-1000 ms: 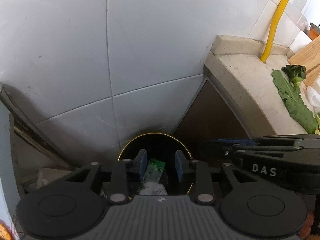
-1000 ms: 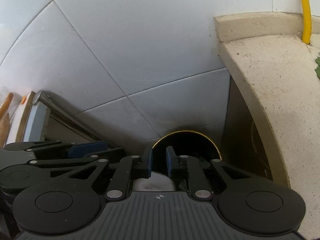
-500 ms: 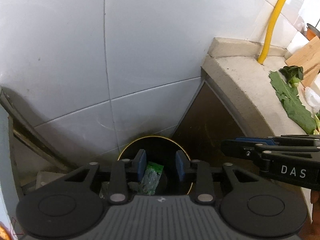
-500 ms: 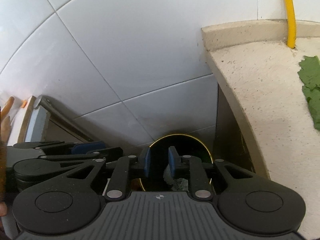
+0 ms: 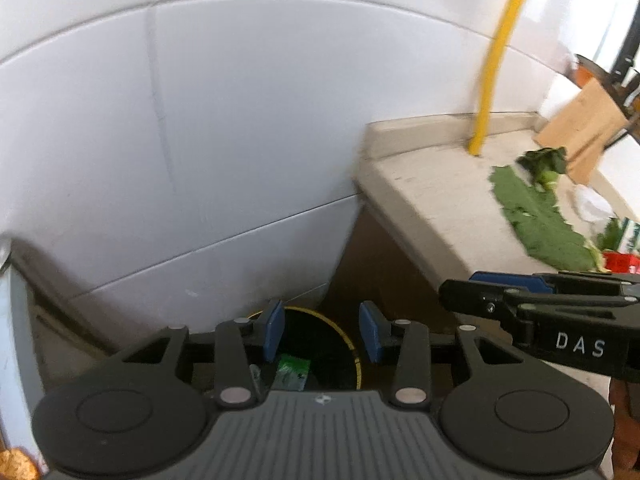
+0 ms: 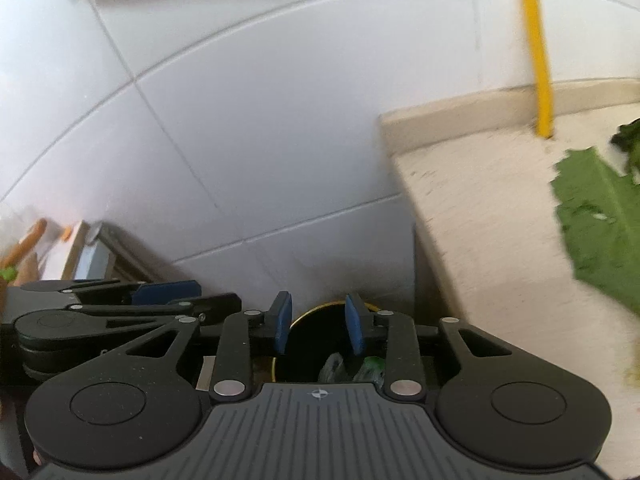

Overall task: Collect trash
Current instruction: 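Open right tool over bin dropping packet while left tool drops foam net, then move both open tools back over the counter toward remaining trash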

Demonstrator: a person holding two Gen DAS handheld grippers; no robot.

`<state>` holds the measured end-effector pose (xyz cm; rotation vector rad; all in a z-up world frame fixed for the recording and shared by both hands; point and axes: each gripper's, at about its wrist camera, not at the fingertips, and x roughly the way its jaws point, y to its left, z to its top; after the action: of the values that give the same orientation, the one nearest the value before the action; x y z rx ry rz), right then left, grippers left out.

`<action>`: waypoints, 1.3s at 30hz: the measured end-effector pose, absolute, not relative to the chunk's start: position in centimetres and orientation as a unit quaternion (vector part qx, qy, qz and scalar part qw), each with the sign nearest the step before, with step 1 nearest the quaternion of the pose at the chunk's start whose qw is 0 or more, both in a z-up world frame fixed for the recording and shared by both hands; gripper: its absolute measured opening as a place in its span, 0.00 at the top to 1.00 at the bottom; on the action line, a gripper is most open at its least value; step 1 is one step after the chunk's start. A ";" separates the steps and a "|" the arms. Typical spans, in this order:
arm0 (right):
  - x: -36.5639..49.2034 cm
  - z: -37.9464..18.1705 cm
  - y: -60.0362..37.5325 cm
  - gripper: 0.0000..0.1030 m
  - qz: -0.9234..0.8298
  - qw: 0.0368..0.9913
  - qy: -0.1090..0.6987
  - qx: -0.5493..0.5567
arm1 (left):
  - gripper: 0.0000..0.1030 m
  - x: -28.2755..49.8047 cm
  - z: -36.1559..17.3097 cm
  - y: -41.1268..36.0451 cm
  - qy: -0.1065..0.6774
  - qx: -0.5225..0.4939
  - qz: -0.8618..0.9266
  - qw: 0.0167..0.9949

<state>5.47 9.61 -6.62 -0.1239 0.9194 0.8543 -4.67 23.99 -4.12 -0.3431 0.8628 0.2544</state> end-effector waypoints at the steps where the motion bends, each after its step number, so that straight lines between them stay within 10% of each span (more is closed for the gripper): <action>1: 5.7 -6.3 9.1 0.61 0.396 0.812 0.426 -0.054 | 0.66 -4.4 -3.9 23.6 0.414 -0.163 0.117 0.888; 39: 15.0 -2.9 -14.8 0.47 0.143 0.914 0.378 0.035 | 0.52 20.8 -0.2 5.1 0.413 -0.046 -0.078 0.906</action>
<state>15.04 -14.80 -2.90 0.0718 0.7790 0.2947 20.78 5.07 -0.17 -0.0954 0.8521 -0.1616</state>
